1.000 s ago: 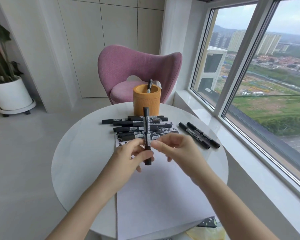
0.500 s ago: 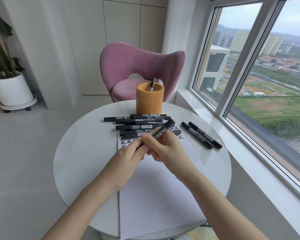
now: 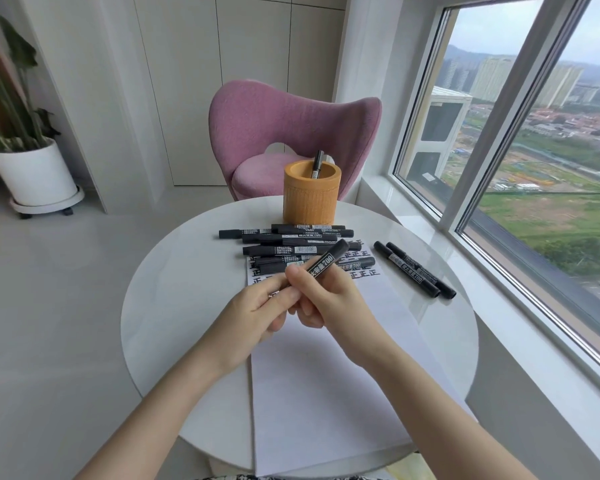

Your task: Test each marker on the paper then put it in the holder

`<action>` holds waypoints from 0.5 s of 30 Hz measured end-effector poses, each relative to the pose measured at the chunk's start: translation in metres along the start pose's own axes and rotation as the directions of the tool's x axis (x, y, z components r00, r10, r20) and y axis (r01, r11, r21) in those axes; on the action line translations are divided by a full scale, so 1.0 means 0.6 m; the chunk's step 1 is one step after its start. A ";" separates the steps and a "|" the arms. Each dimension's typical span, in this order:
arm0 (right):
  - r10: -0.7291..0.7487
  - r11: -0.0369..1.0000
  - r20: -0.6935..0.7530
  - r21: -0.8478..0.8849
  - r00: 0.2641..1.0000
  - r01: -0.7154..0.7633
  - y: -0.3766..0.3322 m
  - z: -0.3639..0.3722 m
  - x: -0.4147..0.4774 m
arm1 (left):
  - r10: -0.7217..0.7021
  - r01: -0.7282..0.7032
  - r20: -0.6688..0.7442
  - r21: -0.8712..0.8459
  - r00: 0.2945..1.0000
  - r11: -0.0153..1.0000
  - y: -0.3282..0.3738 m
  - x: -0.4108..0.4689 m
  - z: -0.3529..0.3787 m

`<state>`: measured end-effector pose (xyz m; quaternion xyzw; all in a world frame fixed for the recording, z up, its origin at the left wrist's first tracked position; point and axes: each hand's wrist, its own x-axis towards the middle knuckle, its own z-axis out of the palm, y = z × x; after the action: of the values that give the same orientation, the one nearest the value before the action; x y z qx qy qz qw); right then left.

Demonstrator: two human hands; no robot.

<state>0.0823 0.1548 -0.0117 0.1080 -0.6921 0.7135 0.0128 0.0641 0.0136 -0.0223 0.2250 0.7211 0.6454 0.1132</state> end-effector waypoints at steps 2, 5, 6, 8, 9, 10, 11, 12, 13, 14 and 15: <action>-0.009 1.000 0.004 -0.015 1.000 0.009 -0.003 0.001 0.001 | -0.007 0.007 0.009 -0.034 1.000 0.999 0.002 -0.002 -0.002; -0.013 0.999 -0.012 -0.035 1.000 0.013 -0.008 0.002 0.002 | 0.000 0.000 0.019 -0.011 1.000 1.000 0.002 -0.005 -0.003; -0.017 0.999 -0.025 -0.040 1.000 0.016 -0.009 0.002 0.002 | -0.003 0.003 0.013 0.020 1.000 1.000 0.000 -0.006 -0.005; -0.036 0.998 -0.079 -0.049 0.996 0.032 -0.011 0.002 0.005 | -0.015 0.015 0.001 0.080 1.000 0.997 -0.002 -0.006 -0.014; -0.054 0.997 -0.132 -0.054 0.990 0.047 -0.012 -0.001 0.007 | -0.026 0.027 -0.017 0.110 1.000 0.994 -0.004 -0.007 -0.021; -0.074 0.996 -0.197 -0.057 0.978 0.064 -0.012 -0.007 0.011 | -0.035 0.041 -0.045 0.128 0.998 0.991 -0.006 -0.008 -0.028; -0.086 0.996 -0.265 -0.052 0.960 0.075 -0.013 -0.014 0.016 | -0.043 0.052 -0.073 0.125 0.996 0.991 -0.008 -0.010 -0.036; -0.083 0.996 -0.323 -0.040 0.943 0.074 -0.013 -0.022 0.022 | -0.048 0.058 -0.098 0.106 0.994 0.993 -0.011 -0.011 -0.043; -0.062 0.998 -0.363 -0.023 0.930 0.057 -0.014 -0.029 0.028 | -0.045 0.055 -0.113 0.087 0.993 0.995 -0.013 -0.013 -0.050; -0.027 1.000 -0.380 -0.009 0.925 0.025 -0.014 -0.034 0.033 | -0.032 0.044 -0.123 0.090 0.992 0.995 -0.016 -0.016 -0.056; 0.017 1.000 -0.380 -0.004 0.925 -0.020 -0.013 -0.037 0.039 | -0.009 0.024 -0.125 0.121 0.992 0.992 -0.021 -0.018 -0.062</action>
<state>0.0578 0.1738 -0.0005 -0.0388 -0.6803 0.7184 0.1403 0.0544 -0.0249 -0.0309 0.1851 0.7667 0.6118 0.0596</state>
